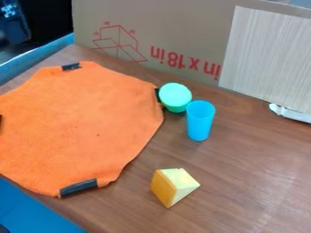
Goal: Fold the cloth from top left to bottom right
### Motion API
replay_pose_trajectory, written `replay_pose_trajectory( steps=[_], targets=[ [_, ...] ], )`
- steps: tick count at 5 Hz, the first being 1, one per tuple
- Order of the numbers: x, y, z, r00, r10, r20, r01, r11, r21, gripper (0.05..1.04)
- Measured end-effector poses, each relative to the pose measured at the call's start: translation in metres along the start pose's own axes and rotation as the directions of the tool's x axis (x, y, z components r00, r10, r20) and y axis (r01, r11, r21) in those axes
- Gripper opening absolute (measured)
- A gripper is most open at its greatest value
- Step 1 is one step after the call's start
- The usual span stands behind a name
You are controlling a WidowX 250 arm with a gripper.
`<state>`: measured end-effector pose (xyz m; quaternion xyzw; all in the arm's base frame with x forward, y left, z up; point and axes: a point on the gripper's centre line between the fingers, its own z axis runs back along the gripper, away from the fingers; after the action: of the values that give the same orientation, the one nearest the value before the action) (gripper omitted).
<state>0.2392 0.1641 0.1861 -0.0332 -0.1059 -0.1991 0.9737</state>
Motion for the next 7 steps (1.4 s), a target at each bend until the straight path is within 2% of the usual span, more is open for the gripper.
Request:
replay_pose_trajectory(
  steps=[2, 3, 4, 6, 7],
  targets=[
    [0.010, 0.050, -0.015, 1.000, -0.022, 0.021, 0.022, 0.999, 0.026, 1.000],
    [0.023, 0.070, -0.024, 1.000, -0.009, 0.020, 0.008, 1.000, 0.029, 1.000],
    [0.038, 0.084, -0.038, 0.999, -0.050, 0.016, 0.050, 0.998, 0.037, 1.000],
    [0.066, 0.102, -0.076, 0.990, -0.135, -0.050, 0.136, 0.990, 0.031, 1.000],
    [0.074, 0.105, -0.094, 0.983, -0.157, -0.101, 0.164, 0.984, 0.065, 1.000]
  ],
)
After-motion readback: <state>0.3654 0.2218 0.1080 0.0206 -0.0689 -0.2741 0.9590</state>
